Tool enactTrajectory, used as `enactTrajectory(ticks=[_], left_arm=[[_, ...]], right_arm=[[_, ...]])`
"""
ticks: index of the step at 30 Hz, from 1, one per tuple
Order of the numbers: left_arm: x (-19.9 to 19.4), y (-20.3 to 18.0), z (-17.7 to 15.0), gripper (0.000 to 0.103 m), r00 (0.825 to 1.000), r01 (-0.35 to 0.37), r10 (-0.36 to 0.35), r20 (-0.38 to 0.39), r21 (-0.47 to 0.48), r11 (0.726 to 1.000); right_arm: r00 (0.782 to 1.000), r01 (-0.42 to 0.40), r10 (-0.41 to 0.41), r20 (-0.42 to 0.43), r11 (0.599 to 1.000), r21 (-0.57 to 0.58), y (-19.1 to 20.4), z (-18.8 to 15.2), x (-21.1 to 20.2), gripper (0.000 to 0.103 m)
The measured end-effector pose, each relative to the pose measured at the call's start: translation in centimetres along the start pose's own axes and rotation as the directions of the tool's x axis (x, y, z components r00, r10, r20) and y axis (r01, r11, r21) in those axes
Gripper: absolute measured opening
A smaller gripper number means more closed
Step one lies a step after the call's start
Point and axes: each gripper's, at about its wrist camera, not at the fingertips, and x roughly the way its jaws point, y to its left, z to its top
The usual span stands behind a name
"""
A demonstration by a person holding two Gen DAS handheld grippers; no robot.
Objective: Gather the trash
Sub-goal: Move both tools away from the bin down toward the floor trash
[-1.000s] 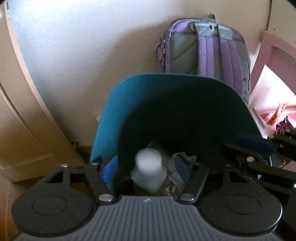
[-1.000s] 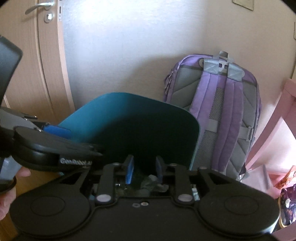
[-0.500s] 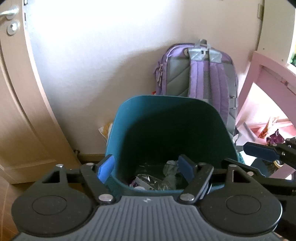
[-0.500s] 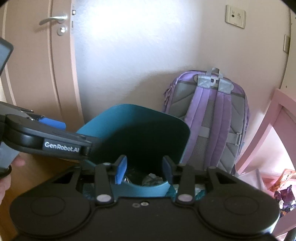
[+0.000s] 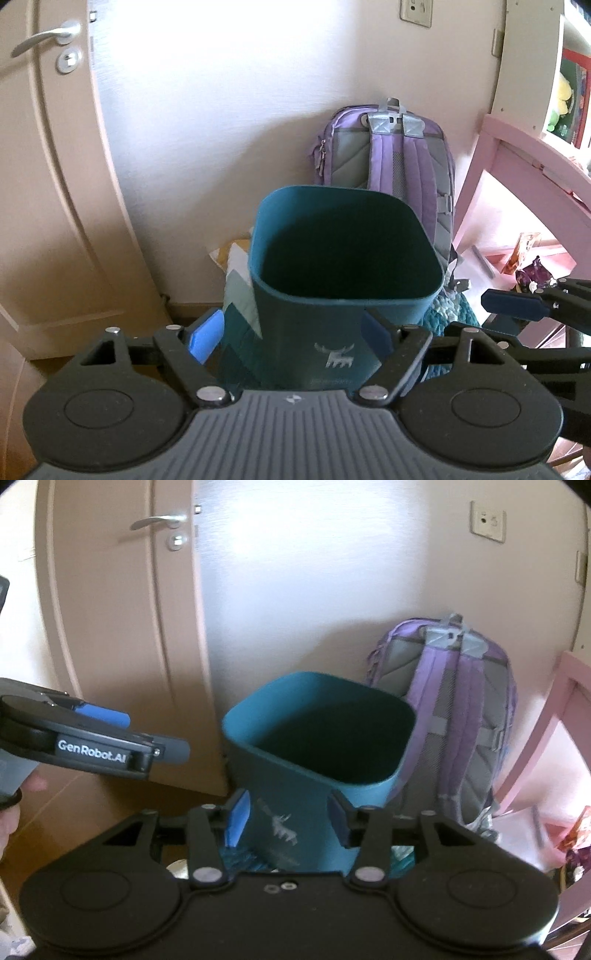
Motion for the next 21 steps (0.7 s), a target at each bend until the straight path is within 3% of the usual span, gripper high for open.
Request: enactTrajectory(ticks=[6,12,17,21], left_arm=[[-2.1,2.5,-3.6,0.081,1.0,-0.004,0.004,-0.006,-0.024,1.0],[-3.2,6.7,-7.7,0.082,1.0,-0.002,0.002,-0.004,-0.105,0.995],[-2.8,10.4,-11.8,0.082,0.999,-0.05,0.05,-0.003,-0.157,0.986],[-1.6,13.5,-15.6,0.103,0.995,-0.096,0.095,-0.013,-0.219,0.971]], right_arm=[[0.996,-0.08,0.08,-0.031,0.997,-0.021,1.6,-3.5,0.0,0.052],[0.987,-0.148,0.146,-0.068,0.989,-0.026,2.9,-7.3,2.1,0.054],[0.973,-0.205,0.204,-0.106,0.979,0.009,3.7,-10.4,5.0,0.055],[0.962,-0.223,0.222,-0.159,0.975,0.01,4.7,-13.4,8.0,0.055]])
